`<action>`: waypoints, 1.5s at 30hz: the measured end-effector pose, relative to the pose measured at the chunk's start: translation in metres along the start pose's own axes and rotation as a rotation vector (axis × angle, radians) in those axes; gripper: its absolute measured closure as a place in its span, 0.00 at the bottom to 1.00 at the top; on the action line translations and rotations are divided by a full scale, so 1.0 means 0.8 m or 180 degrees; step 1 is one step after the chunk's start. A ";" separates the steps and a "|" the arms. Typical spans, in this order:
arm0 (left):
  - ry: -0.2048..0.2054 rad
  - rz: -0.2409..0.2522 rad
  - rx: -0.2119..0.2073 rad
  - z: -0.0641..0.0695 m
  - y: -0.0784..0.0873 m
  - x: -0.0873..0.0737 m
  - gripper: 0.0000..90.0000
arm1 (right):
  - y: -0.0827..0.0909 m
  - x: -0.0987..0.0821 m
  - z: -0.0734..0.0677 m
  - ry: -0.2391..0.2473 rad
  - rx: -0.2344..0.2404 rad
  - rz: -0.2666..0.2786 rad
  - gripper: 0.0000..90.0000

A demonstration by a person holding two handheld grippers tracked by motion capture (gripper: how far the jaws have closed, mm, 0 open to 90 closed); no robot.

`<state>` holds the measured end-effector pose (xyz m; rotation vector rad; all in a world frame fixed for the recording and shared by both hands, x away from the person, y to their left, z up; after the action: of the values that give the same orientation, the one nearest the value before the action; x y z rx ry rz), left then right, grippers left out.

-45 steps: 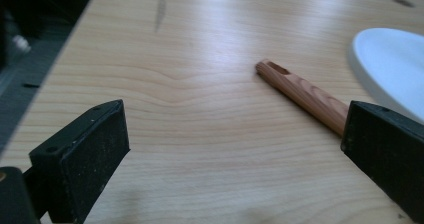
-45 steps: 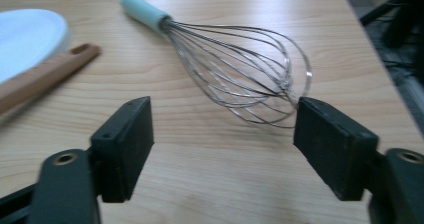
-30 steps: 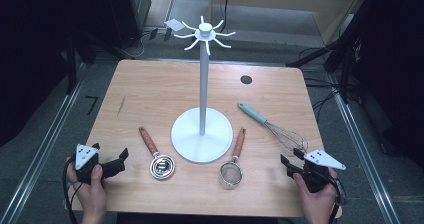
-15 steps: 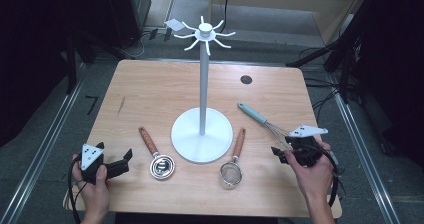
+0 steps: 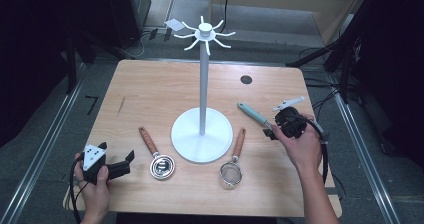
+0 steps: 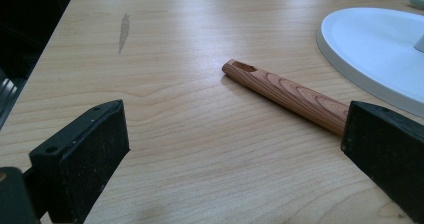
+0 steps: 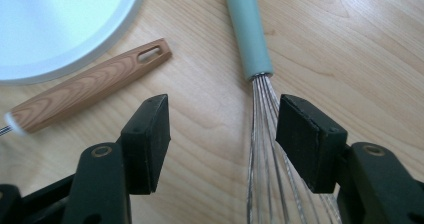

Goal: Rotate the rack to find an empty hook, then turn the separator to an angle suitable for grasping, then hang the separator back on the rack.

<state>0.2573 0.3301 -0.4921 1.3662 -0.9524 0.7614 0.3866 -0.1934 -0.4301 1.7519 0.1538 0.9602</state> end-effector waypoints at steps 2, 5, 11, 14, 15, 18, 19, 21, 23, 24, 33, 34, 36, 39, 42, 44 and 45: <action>-0.0005 0.0006 -0.0003 0.001 0.000 0.000 0.00 | -0.008 0.007 0.005 -0.0008 0.0004 -0.0085 0.44; -0.0013 -0.0002 0.0009 0.001 0.000 0.000 0.00 | -0.020 0.016 0.011 -0.0001 -0.0013 -0.0206 0.44; -0.0029 -0.0013 -0.0007 0.002 0.000 0.000 0.00 | -0.043 0.028 0.019 0.0006 -0.0070 -0.0476 0.50; -0.0047 -0.0018 -0.0007 0.002 0.000 0.000 0.00 | -0.051 0.035 0.023 0.0042 -0.0155 -0.0626 0.50; -0.0045 -0.0018 -0.0009 0.002 0.000 0.000 0.00 | -0.054 0.037 0.025 0.0024 -0.0127 -0.0665 0.50; -0.0040 -0.0016 -0.0011 0.002 0.000 0.000 0.00 | -0.056 0.043 0.028 0.0014 -0.0095 -0.0679 0.50; -0.0050 -0.0012 -0.0016 0.002 0.000 0.000 0.00 | -0.057 0.045 0.029 0.0031 -0.0097 -0.0697 0.50; -0.0062 -0.0014 -0.0015 0.002 0.000 0.000 0.00 | -0.059 0.049 0.029 0.0054 -0.0125 -0.0740 0.49; -0.0066 -0.0008 -0.0011 0.002 0.000 0.000 0.00 | -0.060 0.052 0.031 0.0088 -0.0143 -0.0772 0.49; -0.0068 -0.0010 -0.0011 0.002 0.000 0.000 0.00 | -0.061 0.054 0.033 0.0092 -0.0158 -0.0775 0.49; -0.0058 0.0008 -0.0010 0.003 0.000 0.000 0.00 | -0.072 0.065 0.038 0.0029 -0.0163 -0.0926 0.60; -0.0074 -0.0011 -0.0002 0.003 0.000 0.000 0.00 | -0.072 0.065 0.039 0.0032 -0.0162 -0.0945 0.60; -0.0068 -0.0005 -0.0011 0.004 -0.001 0.000 0.00 | -0.074 0.068 0.040 0.0007 -0.0142 -0.0950 0.61; -0.0104 -0.0005 0.0009 0.005 0.000 0.000 0.00 | -0.076 0.073 0.041 0.0006 -0.0081 -0.0964 0.63; -0.0098 0.0007 0.0002 0.005 0.000 0.000 0.00 | -0.082 0.076 0.040 0.0003 -0.0082 -0.1019 0.63; -0.0098 0.0005 -0.0001 0.005 0.000 0.000 0.00 | -0.087 0.077 0.039 0.0037 -0.0072 -0.1098 0.65; -0.0096 0.0006 0.0003 0.005 0.000 0.000 0.00 | -0.092 0.078 0.038 0.0027 -0.0070 -0.1153 0.67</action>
<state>0.2567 0.3261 -0.4922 1.3811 -0.9772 0.7447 0.4732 -0.1530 -0.4623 1.6281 0.4481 0.7014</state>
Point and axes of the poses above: each handheld gripper's, and its own axes: y roughly backward along the jaws, x roughly out of its top, z roughly to its right, the point moved 2 cm from there along -y, roughly forward along the jaws, and after that the axes turned 8 degrees about x, right-handed, at the moved point
